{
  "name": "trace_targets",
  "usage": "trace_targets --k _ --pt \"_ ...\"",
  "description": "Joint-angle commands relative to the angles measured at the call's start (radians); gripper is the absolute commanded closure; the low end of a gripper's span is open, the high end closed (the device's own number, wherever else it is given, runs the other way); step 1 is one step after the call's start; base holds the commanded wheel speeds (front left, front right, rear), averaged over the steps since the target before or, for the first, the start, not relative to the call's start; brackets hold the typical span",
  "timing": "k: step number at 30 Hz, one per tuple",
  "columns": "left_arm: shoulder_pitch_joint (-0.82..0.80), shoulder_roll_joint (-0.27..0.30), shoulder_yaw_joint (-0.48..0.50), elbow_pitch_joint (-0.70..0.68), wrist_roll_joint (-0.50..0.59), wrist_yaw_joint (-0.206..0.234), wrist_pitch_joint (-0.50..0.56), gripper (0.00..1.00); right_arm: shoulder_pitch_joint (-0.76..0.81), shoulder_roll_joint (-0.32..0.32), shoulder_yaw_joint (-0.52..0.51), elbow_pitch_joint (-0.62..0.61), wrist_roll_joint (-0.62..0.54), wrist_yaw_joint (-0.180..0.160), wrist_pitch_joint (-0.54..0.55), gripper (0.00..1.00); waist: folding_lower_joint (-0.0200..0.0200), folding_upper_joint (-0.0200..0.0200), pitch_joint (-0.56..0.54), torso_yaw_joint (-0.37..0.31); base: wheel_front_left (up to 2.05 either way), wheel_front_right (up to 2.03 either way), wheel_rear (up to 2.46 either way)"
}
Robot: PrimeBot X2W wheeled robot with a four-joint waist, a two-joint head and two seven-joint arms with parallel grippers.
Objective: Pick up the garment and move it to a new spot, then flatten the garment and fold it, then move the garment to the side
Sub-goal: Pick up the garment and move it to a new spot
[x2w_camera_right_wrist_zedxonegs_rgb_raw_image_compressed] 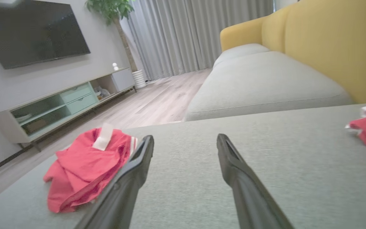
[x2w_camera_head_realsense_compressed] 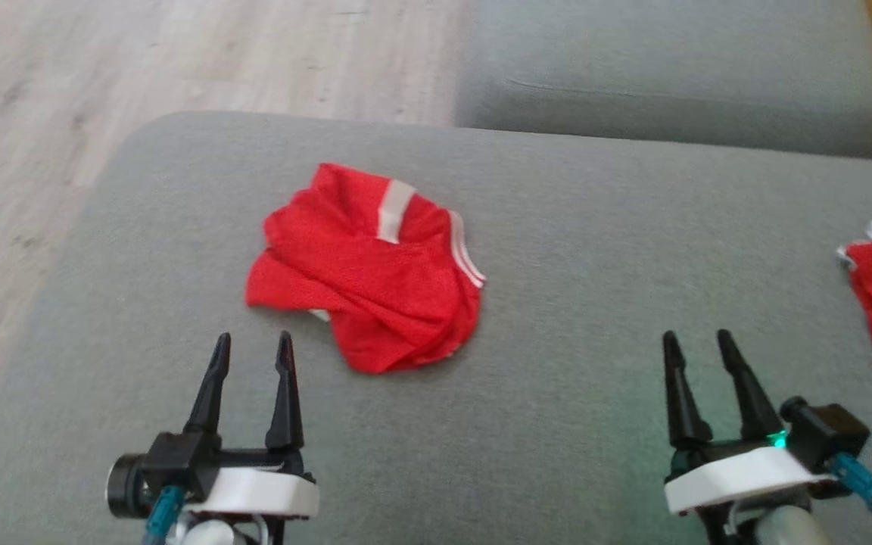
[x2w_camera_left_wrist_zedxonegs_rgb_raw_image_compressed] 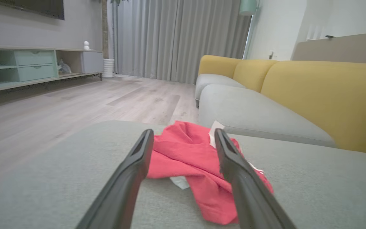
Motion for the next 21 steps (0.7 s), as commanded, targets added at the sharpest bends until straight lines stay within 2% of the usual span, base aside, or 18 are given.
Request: trace_targets --k 1,10,18,21 --pt "-0.032 0.003 0.046 -0.027 0.015 -0.002 -0.005 0.00 -0.026 -0.005 0.042 -0.027 0.009 -0.005 -0.014 0.00 0.0000 0.0000 -0.008 0.054 0.00 0.00 0.00" --pt "-0.034 0.003 0.059 -0.032 0.013 -0.010 -0.005 0.00 -0.035 -0.005 0.113 -0.014 0.003 -0.005 -0.014 0.00 0.0000 0.0000 -0.005 0.143 0.00 0.00 0.00" --pt "-0.037 0.003 0.065 -0.040 0.012 -0.008 -0.005 0.00 -0.044 -0.005 0.128 -0.014 0.007 -0.005 -0.014 0.00 0.0000 0.0000 0.008 0.140 0.00 0.00 0.00" --pt "-0.074 0.003 0.069 -0.042 0.034 -0.028 -0.005 0.00 -0.054 -0.005 0.123 -0.020 0.000 -0.005 -0.014 0.00 0.0000 0.0000 0.034 0.128 0.00 0.00 0.00"
